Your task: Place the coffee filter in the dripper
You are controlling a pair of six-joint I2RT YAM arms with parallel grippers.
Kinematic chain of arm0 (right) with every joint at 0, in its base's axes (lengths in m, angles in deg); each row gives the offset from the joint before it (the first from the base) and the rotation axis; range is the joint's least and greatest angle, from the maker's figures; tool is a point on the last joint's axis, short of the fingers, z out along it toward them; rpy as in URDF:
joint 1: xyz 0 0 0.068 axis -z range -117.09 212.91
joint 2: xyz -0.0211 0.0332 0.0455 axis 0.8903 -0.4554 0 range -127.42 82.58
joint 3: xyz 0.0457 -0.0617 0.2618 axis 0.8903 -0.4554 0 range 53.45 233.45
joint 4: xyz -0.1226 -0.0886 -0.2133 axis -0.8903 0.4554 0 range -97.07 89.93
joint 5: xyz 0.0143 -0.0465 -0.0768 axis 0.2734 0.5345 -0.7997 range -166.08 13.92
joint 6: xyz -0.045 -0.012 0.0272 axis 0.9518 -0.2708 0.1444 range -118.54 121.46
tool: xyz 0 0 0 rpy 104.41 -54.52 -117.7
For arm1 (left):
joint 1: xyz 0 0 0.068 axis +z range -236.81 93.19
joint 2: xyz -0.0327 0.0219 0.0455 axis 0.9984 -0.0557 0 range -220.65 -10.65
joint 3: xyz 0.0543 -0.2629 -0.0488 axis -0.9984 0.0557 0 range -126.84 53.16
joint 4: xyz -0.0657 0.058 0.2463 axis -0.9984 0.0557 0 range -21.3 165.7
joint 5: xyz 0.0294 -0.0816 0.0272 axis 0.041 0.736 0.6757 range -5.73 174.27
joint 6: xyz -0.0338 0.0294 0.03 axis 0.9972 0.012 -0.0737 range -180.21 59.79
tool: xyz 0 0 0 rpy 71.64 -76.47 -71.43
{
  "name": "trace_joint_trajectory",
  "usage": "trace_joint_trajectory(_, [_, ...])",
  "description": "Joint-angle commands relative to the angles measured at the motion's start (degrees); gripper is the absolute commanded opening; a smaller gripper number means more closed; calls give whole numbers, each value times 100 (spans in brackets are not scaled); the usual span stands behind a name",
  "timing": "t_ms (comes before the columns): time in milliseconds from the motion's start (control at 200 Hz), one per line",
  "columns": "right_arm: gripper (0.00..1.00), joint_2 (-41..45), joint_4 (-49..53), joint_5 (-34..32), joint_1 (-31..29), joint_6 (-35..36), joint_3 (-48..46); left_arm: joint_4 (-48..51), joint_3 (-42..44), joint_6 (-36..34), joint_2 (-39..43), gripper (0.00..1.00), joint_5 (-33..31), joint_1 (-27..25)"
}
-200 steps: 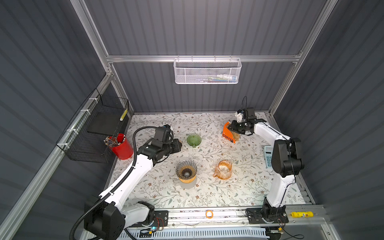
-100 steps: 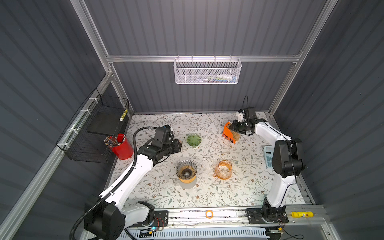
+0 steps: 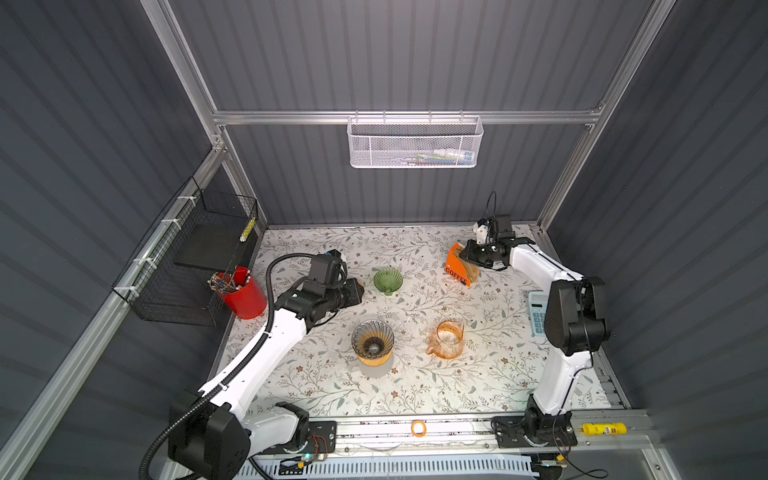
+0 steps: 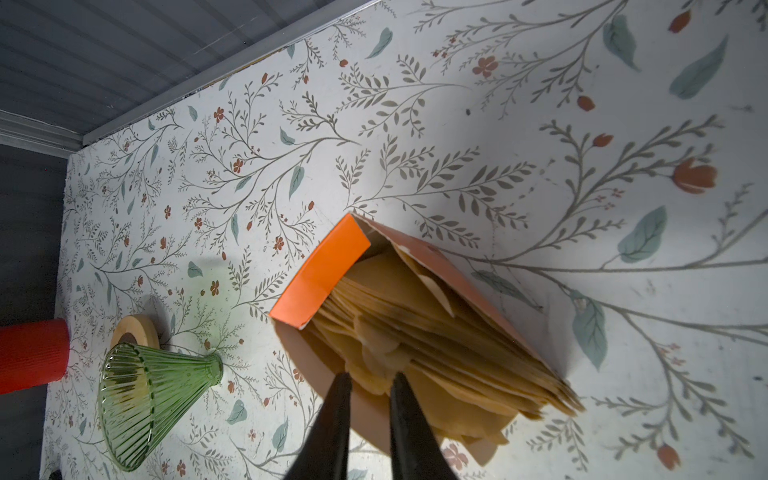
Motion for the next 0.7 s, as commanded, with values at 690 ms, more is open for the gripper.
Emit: trace_joint_trajectory(690, [19,-57,78,148,21,-3,-17,-61,85,-15,34,31,57,-14])
